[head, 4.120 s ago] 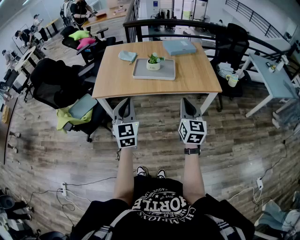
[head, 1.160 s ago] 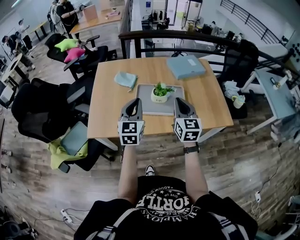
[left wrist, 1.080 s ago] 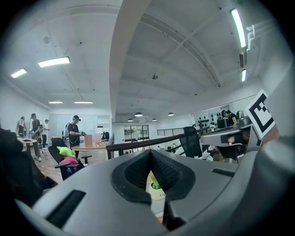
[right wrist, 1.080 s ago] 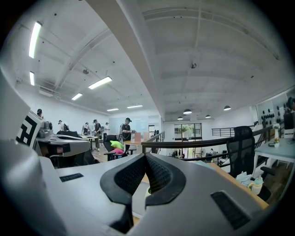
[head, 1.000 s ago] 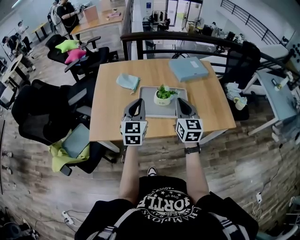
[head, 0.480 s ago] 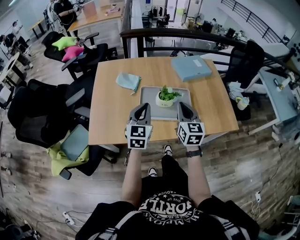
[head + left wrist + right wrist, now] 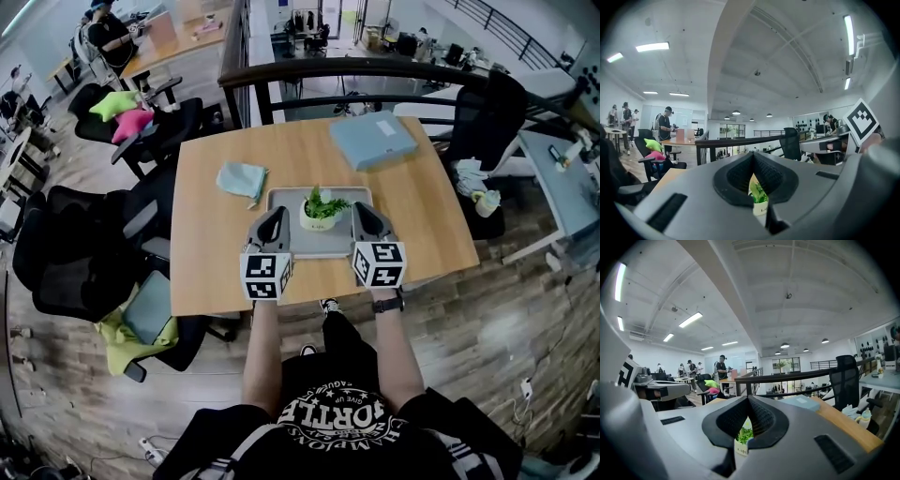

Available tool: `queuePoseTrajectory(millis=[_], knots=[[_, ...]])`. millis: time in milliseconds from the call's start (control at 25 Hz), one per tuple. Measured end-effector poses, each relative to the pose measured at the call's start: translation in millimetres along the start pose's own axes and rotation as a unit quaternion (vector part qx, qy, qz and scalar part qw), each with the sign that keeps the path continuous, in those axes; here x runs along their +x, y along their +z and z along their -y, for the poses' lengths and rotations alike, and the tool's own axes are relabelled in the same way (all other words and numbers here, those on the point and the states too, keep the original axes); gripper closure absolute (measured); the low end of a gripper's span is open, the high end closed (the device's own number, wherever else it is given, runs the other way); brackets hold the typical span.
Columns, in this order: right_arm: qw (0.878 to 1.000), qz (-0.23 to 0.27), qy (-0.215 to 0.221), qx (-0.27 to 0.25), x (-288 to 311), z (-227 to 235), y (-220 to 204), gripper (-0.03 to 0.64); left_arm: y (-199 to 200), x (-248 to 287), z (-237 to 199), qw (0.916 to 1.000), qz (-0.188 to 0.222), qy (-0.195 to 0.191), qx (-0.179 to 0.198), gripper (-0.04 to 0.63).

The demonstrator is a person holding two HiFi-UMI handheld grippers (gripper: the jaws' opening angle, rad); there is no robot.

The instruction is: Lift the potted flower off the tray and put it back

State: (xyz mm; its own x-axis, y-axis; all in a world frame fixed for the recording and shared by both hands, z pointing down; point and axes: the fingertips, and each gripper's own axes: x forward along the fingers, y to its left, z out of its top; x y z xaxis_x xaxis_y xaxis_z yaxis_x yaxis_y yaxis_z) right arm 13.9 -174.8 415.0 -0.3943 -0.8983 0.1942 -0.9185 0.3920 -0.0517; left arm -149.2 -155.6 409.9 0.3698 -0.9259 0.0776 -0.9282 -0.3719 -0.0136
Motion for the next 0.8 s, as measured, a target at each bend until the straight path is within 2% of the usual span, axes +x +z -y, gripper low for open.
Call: queuePoseTrajectory(millis=[240, 480, 800], knots=[[0.999, -0.003, 0.010, 0.032, 25.3, 25.6, -4.8, 0.611, -14.4, 37.4, 3.1, 0.9996, -0.024, -0.011, 0.008, 0.577], [0.999, -0.028, 0.018, 0.020, 50.5, 40.1, -16.1, 0.611, -30.3, 70.1, -0.6, 0.9989, -0.044, -0.015, -0.003, 0.577], [0.998, -0.035, 0.045, 0.035, 68.8, 55.2, -41.7, 0.611, -63.7, 95.3, 1.9, 0.9960, -0.073, -0.051, -0.002, 0.575]])
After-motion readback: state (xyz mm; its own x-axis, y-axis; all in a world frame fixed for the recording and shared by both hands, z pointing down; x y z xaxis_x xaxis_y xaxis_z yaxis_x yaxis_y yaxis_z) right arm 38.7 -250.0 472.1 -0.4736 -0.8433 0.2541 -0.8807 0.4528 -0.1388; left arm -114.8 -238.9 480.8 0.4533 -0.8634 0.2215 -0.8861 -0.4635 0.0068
